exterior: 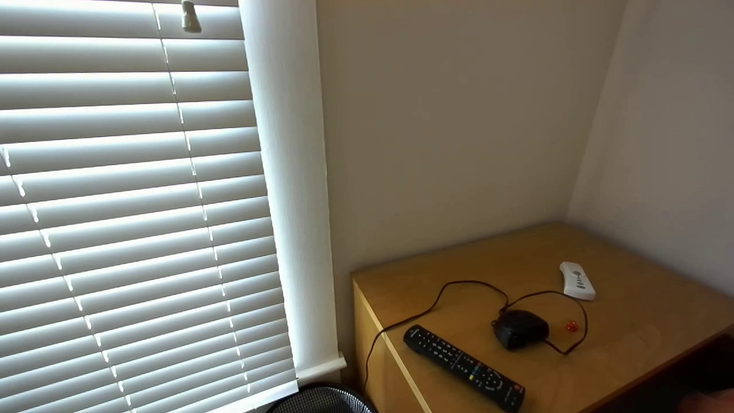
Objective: Place the orange towel in the top drawer
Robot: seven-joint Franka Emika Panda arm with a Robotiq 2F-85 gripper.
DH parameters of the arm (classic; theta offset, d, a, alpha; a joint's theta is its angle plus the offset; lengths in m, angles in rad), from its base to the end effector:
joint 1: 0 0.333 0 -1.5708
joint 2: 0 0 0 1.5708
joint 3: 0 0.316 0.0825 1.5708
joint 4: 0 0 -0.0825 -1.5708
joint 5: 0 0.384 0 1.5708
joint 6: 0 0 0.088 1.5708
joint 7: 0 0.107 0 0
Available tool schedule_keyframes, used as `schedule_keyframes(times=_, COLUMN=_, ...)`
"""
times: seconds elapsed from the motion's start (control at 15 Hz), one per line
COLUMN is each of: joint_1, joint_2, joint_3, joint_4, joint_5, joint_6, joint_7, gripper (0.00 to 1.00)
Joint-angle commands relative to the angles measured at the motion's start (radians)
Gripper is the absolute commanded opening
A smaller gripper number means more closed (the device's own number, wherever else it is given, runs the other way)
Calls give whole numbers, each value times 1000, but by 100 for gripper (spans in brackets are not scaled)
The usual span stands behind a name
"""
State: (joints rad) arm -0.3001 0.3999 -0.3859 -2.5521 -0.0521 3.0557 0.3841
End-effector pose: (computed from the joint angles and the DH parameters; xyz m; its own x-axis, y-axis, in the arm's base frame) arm 0.3464 -0.2976 0.1466 0.5552 -0.8140 0.1709 -0.8317 -0.5461 0.1007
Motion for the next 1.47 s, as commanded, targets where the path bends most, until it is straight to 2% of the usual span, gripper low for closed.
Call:
schedule_keyframes(times=0.0, joint_1=-32, joint_2=37, joint_3=71, joint_4=-35, joint_5=91, joint_6=109, joint_7=-122, gripper=6)
schedule_keyframes(times=0.2, joint_1=-60, joint_2=71, joint_3=135, joint_4=-39, joint_5=133, joint_6=138, joint_7=-176, gripper=6)
schedule_keyframes(times=0.47, joint_1=-64, joint_2=126, joint_3=174, joint_4=-34, joint_5=149, joint_6=166, joint_7=-212, gripper=6)
schedule_keyframes(times=0.53, joint_1=-35, joint_2=138, joint_3=152, joint_4=-33, joint_5=151, joint_6=141, joint_7=-211, gripper=6)
schedule_keyframes(times=0.6, joint_1=-30, joint_2=106, joint_3=149, joint_4=-28, joint_5=159, joint_6=129, joint_7=-205, gripper=24)
schedule_keyframes(times=1.13, joint_1=-26, joint_2=128, joint_3=149, joint_4=-25, joint_5=158, joint_6=128, joint_7=-210, gripper=24)
schedule_keyframes(times=1.2, joint_1=-56, joint_2=137, joint_3=188, joint_4=-19, joint_5=160, joint_6=123, joint_7=-210, gripper=6)
schedule_keyframes(times=1.4, joint_1=-163, joint_2=164, joint_3=339, joint_4=-8, joint_5=156, joint_6=149, joint_7=-233, gripper=6)
